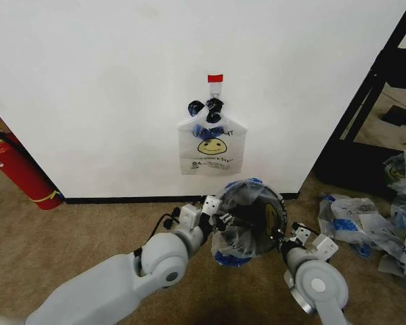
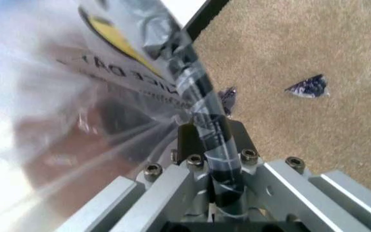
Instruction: Pick up the garbage bag from the wall and place it over the trash bin.
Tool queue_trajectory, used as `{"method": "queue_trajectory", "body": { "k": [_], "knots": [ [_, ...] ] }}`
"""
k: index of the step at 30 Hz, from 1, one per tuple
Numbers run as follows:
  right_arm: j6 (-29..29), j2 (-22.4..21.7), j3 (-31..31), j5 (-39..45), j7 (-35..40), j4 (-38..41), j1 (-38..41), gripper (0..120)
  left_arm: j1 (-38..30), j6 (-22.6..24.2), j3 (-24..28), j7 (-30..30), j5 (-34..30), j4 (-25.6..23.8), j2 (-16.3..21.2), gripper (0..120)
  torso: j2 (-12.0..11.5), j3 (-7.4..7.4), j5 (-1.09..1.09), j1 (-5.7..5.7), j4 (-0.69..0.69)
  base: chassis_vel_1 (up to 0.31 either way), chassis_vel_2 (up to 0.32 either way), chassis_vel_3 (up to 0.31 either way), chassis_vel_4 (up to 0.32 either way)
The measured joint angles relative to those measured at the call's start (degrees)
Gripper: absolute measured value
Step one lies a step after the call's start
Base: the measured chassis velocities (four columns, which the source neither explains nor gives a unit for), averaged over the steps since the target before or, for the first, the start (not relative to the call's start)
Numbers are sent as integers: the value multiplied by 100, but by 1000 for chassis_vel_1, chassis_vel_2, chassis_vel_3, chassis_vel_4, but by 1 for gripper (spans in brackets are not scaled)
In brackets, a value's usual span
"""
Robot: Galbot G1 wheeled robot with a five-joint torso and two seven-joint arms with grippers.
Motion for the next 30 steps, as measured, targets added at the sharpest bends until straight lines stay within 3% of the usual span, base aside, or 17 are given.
{"method": "queue_trajectory", "body": {
  "k": [3,9,16,24,30],
  "knots": [
    [-23,107,33,69,130,-4,70,0,186,-124,-141,-10,45,-85,97,73,0,0,-3,0,0,0,0,0,0],
    [-16,228,1,39,204,-183,249,0,583,-278,-557,-12,94,-398,393,98,0,0,0,0,-2,0,0,0,0],
    [-7,155,44,43,230,-327,404,0,1128,-355,-905,110,15,-761,548,112,0,0,-1,0,0,0,0,0,0],
    [-47,71,101,173,248,-249,439,0,1654,-464,-1004,483,-87,-714,470,114,0,0,0,0,0,0,0,0,0],
    [-105,11,182,285,247,-137,402,0,1565,-335,-783,632,-171,-613,315,109,0,0,0,0,-2,0,0,0,0]
  ]
}}
